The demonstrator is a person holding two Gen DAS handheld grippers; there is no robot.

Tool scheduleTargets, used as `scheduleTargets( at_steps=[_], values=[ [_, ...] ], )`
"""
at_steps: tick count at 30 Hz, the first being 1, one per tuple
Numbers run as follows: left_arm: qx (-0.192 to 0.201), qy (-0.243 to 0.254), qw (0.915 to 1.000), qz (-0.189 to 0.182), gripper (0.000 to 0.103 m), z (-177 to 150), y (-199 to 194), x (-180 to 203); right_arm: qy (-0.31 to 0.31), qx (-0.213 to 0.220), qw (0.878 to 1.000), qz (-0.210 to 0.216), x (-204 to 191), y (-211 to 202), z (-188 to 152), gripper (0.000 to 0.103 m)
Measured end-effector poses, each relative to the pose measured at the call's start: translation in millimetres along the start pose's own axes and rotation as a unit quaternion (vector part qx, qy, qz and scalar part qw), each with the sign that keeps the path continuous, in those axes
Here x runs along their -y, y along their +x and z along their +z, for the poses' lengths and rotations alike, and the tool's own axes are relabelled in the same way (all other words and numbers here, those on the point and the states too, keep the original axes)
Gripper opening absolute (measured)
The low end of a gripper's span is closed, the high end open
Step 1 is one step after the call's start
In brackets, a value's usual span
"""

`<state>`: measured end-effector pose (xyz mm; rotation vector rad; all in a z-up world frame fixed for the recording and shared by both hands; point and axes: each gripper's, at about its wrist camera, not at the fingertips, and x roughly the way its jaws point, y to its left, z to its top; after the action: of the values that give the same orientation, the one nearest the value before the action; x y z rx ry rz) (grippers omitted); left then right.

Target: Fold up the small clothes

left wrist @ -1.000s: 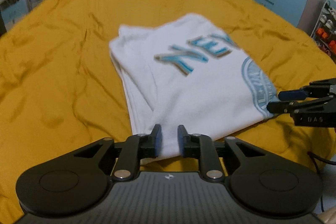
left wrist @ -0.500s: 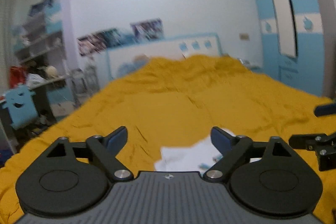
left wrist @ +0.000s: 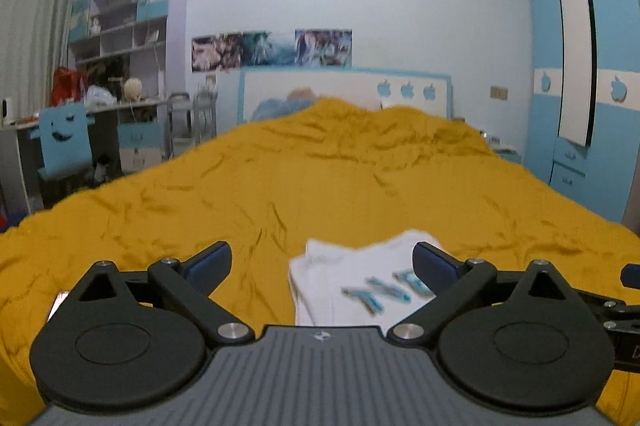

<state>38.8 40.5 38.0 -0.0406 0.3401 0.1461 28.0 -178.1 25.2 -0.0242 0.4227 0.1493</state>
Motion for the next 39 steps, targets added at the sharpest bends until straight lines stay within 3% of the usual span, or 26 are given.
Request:
scheduleTargets(
  at_steps=[10, 16, 19, 39],
  values=[
    [-0.055, 0.038, 0.9978, -0.005, 0.103, -27.2, -1.1, 12.6, 0.017, -0.086, 0.996, -0.003, 0.2, 12.0, -34.1, 0.082],
    [-0.119, 0.045, 0.9917, -0.017, 0.103, -43.6, 9.6, 19.0, 0.006, -0.123, 0.992, 0.004, -1.7, 23.2, -48.8, 0.082],
    [-0.133, 0.055, 0.9894, -0.019, 0.103, -51.5, 9.3, 22.1, 0.012, -0.14, 0.99, 0.007, -0.4, 28.7, -53.5, 0.082],
    [-0.138, 0.057, 0.9885, -0.022, 0.103, -51.9, 8.4, 22.5, 0.015, -0.145, 0.989, 0.013, -1.0, 29.5, -54.8, 0.082]
  ],
)
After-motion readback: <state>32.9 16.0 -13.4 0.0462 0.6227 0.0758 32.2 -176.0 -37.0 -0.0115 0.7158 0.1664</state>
